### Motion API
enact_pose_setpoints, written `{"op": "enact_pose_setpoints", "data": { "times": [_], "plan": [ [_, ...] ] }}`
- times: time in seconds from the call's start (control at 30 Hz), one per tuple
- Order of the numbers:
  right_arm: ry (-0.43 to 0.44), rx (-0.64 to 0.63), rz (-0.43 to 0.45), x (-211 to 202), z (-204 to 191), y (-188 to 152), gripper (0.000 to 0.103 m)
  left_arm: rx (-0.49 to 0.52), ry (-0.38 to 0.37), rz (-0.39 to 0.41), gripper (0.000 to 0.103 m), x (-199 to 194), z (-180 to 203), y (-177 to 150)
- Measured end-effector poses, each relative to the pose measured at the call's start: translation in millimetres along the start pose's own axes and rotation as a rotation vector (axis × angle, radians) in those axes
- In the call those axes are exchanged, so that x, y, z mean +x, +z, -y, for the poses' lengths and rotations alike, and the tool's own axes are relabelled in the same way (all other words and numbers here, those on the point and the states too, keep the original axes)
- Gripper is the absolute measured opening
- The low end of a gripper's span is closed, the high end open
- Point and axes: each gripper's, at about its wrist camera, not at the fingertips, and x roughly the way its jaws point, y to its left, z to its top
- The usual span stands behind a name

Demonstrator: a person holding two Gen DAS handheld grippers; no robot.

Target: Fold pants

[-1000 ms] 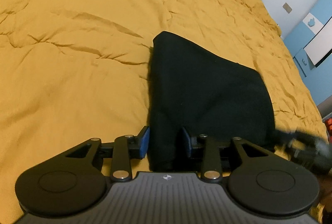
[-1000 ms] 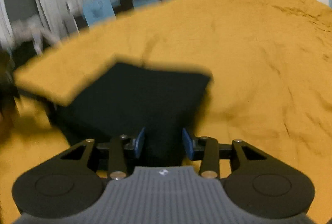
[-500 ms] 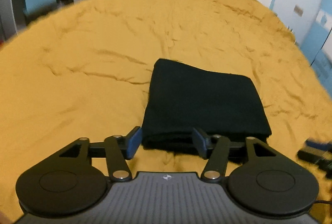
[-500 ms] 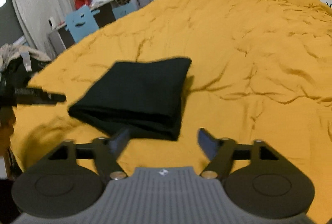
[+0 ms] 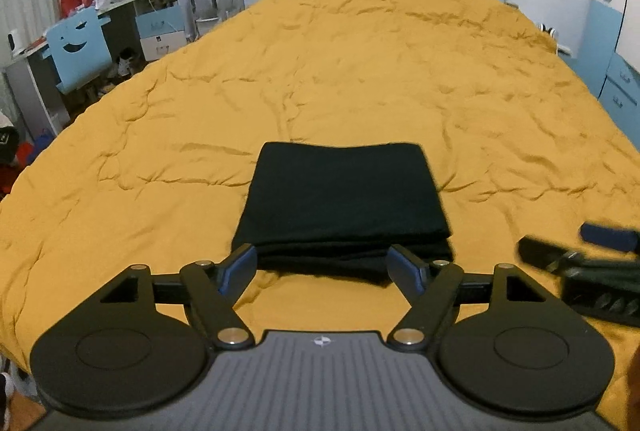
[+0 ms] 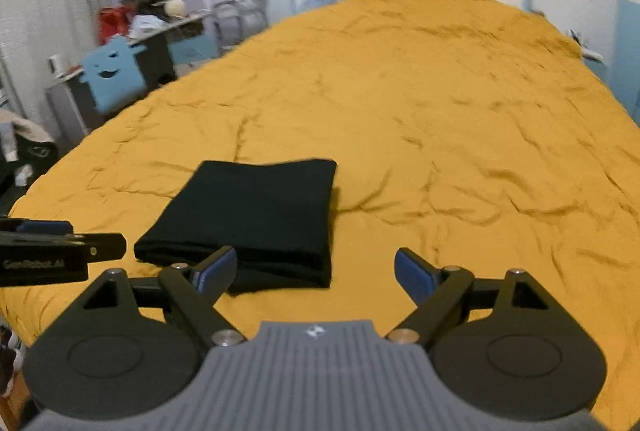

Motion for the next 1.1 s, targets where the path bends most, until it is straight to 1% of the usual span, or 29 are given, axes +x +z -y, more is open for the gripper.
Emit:
{"op": "enact_pose_setpoints", "data": {
  "times": [0.13,0.3,0.4,0.57,1.1],
  "plan": [
    [-0.015,0.001,-0.019,-8.1,-4.1,-3.1,0.082,0.009,0.012,0.009,0.089,-9.2,11.6,-1.9],
    [-0.023,-0.012,-0.038,-12.0,-4.0,-6.7,0.082,0.013,0.025,-0.002,0.089,-12.8,20.5,-6.1],
    [-0.03,-0.013,-0.044,-11.3,-4.3,-7.2,0.082,-0.001,0.02,-0.009,0.089,-13.0,22.1,-7.6],
    [-0.031,-0.002,-0.048,-12.5,-1.4,-6.5,0.082,0.014,0.021,-0.008,0.089,-14.9,26.5,-9.7],
    [-0.038,0.014,-0.072,-13.7,4.0,-8.7,0.082,0.01,0.009,-0.011,0.089,-16.0,32.3,-9.6]
  ]
}}
